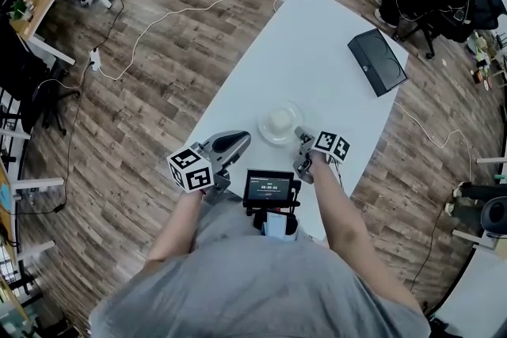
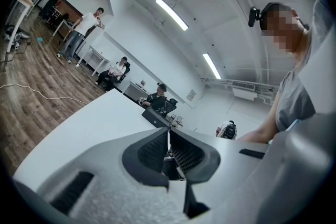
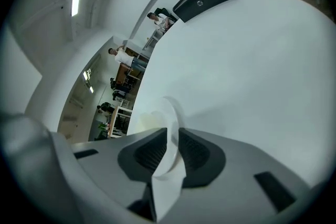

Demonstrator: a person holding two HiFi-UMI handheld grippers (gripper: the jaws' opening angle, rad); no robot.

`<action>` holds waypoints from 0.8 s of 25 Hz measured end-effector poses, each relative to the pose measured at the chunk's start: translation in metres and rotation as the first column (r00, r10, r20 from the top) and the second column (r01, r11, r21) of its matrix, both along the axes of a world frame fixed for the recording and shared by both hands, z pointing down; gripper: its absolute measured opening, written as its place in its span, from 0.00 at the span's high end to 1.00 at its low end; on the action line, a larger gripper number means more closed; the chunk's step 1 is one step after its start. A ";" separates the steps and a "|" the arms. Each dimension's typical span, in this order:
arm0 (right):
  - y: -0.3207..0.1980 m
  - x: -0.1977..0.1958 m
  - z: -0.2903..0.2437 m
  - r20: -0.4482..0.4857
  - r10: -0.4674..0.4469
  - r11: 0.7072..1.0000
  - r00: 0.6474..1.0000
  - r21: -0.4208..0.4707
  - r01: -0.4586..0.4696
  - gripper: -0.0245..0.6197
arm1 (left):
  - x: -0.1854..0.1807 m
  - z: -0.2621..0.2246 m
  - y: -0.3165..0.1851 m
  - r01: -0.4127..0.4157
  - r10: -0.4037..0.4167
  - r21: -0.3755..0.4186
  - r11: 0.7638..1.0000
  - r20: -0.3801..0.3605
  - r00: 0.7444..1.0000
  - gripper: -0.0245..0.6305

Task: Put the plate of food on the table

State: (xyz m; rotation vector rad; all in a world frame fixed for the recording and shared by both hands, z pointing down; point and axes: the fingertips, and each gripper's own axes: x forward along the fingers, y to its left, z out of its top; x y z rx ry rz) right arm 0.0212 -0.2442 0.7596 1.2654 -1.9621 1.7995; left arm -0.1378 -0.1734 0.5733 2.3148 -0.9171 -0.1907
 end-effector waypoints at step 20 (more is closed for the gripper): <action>0.025 -0.006 -0.062 0.024 -0.100 0.984 0.995 0.150 0.095 0.88 | 0.002 -0.009 -0.005 -0.057 0.058 0.018 0.998 -0.022 0.998 0.93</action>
